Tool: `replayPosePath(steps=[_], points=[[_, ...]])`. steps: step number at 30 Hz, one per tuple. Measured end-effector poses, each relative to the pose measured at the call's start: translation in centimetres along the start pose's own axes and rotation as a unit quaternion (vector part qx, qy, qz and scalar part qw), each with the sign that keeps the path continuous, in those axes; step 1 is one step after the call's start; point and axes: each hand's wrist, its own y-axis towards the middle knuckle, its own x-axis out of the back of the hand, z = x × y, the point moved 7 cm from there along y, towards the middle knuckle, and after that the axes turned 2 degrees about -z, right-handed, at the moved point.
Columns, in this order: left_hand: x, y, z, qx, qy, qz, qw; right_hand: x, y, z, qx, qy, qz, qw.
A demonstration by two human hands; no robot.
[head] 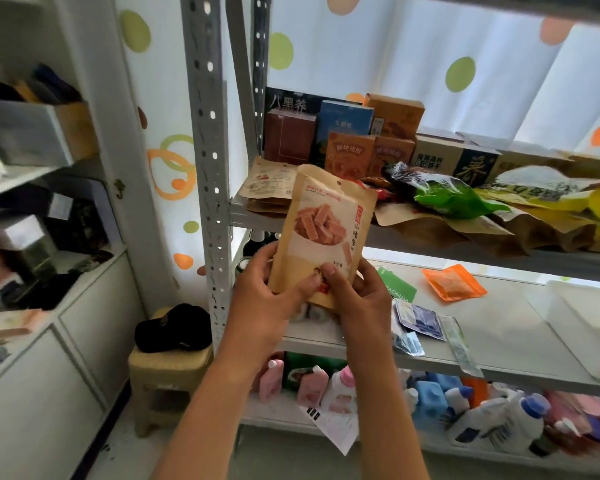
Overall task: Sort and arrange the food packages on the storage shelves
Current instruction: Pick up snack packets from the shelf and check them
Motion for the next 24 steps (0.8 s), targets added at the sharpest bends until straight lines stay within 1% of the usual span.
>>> replayPosePath(steps=[2,4,6,8,12,13,18,21,24], points=[[0.3,0.6,-0.9,-0.028,0.011,-0.017,0.999,-0.5,0.5,0.5,0.001,0.001,0.005,1.000],[0.5,1.2,-1.7,-0.051,0.046,-0.018,0.997,-1.1,0.8,1.3,0.003,-0.010,0.015,1.000],[0.3,1.7,-2.7,-0.065,0.081,-0.018,0.994,-1.5,1.4,2.1,0.011,-0.033,0.019,0.999],[0.2,2.4,-3.5,-0.066,0.078,-0.026,0.994,-1.8,2.1,3.0,0.012,-0.056,0.025,0.998],[0.2,3.9,-5.2,-0.077,0.091,-0.053,0.991,-2.2,3.4,3.7,-0.036,-0.057,0.044,0.997],[0.2,4.3,-5.7,-0.082,0.096,-0.060,0.990,-2.2,3.7,3.9,-0.037,-0.064,0.047,0.996],[0.4,7.0,-7.4,-0.099,0.091,-0.091,0.987,-1.6,6.3,5.7,0.048,-0.155,0.016,0.987],[0.6,9.4,-8.3,-0.101,0.121,-0.103,0.982,-1.2,7.6,7.2,0.119,-0.262,-0.003,0.958],[0.7,11.7,-9.2,-0.107,0.165,-0.110,0.974,-0.9,8.1,8.8,0.199,-0.393,-0.020,0.897]])
